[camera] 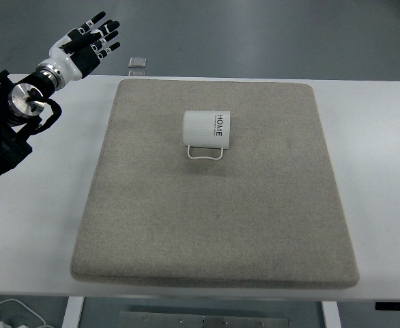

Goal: Flip white cup upright
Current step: 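Raise the left hand and move it toward the white mug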

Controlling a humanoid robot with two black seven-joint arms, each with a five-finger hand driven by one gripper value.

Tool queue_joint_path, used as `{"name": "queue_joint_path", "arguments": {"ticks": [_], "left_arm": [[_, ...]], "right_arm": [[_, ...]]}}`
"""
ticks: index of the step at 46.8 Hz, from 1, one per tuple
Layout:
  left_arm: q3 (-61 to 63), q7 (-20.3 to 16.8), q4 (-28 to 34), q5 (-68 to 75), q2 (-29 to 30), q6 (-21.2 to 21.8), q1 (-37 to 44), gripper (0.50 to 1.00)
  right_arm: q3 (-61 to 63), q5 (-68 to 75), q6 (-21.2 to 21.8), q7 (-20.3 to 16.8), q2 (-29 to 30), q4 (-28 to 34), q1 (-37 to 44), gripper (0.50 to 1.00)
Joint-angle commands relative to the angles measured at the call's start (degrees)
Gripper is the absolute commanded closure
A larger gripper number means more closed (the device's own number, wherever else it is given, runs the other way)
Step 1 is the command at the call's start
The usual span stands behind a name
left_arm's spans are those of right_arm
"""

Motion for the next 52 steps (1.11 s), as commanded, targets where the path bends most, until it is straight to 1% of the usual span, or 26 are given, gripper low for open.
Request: {"name": "queue_joint_path", "arguments": {"ticks": [1, 5, 9, 12, 16, 20, 23, 29, 32, 40, 45, 52], "left_arm": [[-0.1, -0.3, 0.0, 3.4, 0.0, -0.1, -0.5, 0.508], [-0.1, -0.9, -0.3, 6.9, 0.0, -0.9, -1.3, 0.512], [-0.1, -1.6, -1.1, 11.0, 0.0, -3.6, -1.7, 0.514], [-0.1, -2.9, -1.3, 13.7, 0.1, -4.9, -1.9, 0.514], [-0.1, -4.6, -1.4, 15.9, 0.1, -5.5, -2.2, 0.514], [0.0, -5.0, -1.6, 17.5, 0.2, -5.7, -2.6, 0.514], [0.0, -5.0, -3.3, 19.4, 0.7, -6.5, -2.9, 0.512], [-0.1, -5.1, -9.1, 25.3, 4.0, -6.5, -3.1, 0.512], [-0.1, -5.1, -11.0, 27.2, 4.6, -6.5, -3.2, 0.514], [-0.1, -5.8, -11.9, 29.7, 4.7, -6.5, -3.5, 0.514], [-0.1, -6.0, -12.7, 34.1, 5.1, -6.5, -3.5, 0.514], [-0.1, -7.3, -14.5, 39.7, 5.5, -6.5, -3.3, 0.512]], "right_arm": [[0.0, 0.0, 0.0, 0.0, 0.0, 0.0, 0.0, 0.57], [0.0, 0.0, 0.0, 0.0, 0.0, 0.0, 0.0, 0.57], [0.0, 0.0, 0.0, 0.0, 0.0, 0.0, 0.0, 0.57], [0.0, 0.0, 0.0, 0.0, 0.0, 0.0, 0.0, 0.57], [0.0, 0.0, 0.0, 0.0, 0.0, 0.0, 0.0, 0.57], [0.0, 0.0, 0.0, 0.0, 0.0, 0.0, 0.0, 0.57], [0.0, 0.0, 0.0, 0.0, 0.0, 0.0, 0.0, 0.57], [0.0, 0.0, 0.0, 0.0, 0.0, 0.0, 0.0, 0.57], [0.0, 0.0, 0.0, 0.0, 0.0, 0.0, 0.0, 0.57], [0.0, 0.0, 0.0, 0.0, 0.0, 0.0, 0.0, 0.57], [0.0, 0.0, 0.0, 0.0, 0.0, 0.0, 0.0, 0.57], [0.0, 0.0, 0.0, 0.0, 0.0, 0.0, 0.0, 0.57]]}}
